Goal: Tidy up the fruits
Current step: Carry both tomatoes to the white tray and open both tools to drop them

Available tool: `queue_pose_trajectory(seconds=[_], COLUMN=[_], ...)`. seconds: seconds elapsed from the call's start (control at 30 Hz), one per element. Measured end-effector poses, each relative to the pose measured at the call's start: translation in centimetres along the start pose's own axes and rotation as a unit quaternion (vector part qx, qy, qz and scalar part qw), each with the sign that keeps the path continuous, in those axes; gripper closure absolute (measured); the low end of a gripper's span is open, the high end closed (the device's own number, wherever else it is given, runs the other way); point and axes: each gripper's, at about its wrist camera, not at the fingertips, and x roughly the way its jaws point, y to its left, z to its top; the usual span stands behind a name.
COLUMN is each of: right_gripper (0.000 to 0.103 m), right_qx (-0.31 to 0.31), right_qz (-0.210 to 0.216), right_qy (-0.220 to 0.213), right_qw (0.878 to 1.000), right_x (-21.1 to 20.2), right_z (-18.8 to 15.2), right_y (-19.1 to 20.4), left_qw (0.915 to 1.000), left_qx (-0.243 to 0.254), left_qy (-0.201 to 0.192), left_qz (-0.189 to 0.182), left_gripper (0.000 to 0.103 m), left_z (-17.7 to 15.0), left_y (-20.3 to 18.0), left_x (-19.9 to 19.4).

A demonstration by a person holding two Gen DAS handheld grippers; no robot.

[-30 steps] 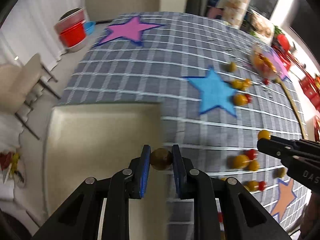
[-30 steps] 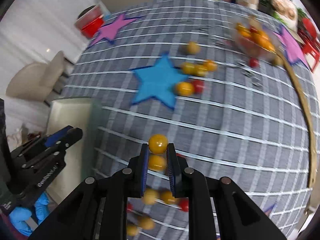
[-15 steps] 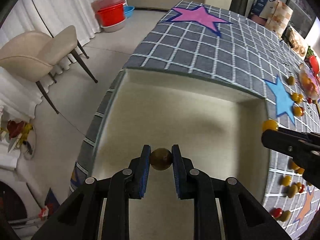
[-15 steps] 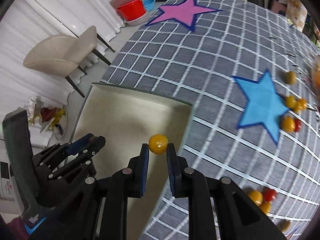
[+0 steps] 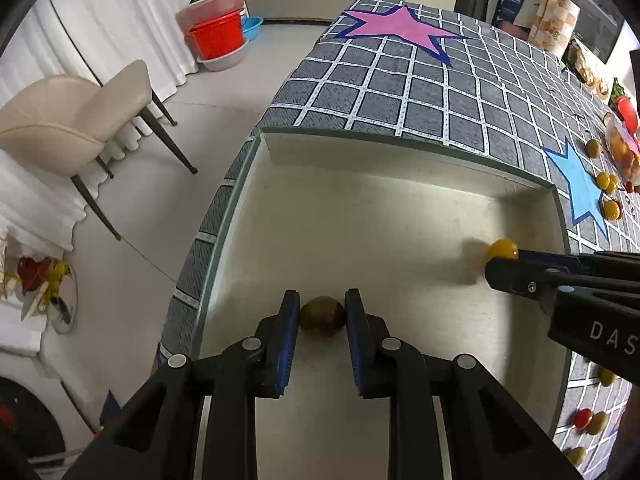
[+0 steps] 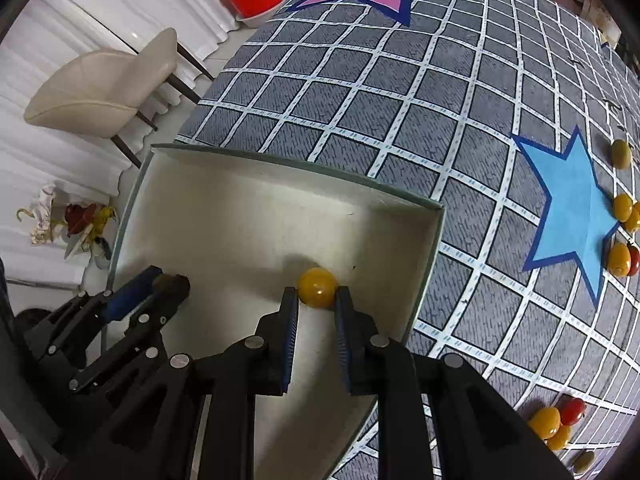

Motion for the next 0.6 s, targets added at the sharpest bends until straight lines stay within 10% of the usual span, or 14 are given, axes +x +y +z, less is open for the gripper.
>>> queue_pose_trajectory(seconds=[0.1, 0.4, 0.6], right_gripper=[0.082, 0.025, 0.024], right_qx=[-0.005, -0.006, 0.018], right_qz=[-0.001, 0.033, 0.03], right_qy=[-0.004, -0.035, -0.07], right_qw=[1.0, 0.999, 0.997], right_x=[0.2, -2.9, -7.0], right_z=[0.1, 0.2, -0.7], right_y=[0.3, 0.4, -1.9], left_qw=[0.9999, 0.9994, 0.9987], left_qx=[0.003, 0.026, 0.049], left_qy=[-0.003, -0.007, -0.012], left_qz=[0.011, 0.02, 0.01], left_gripper=[0.021, 0.02, 0.02], left_z=[0.2, 0.0, 0.4], left_y=[0.2, -1.1, -3.3], left_x=[0.0, -0.9, -2.8])
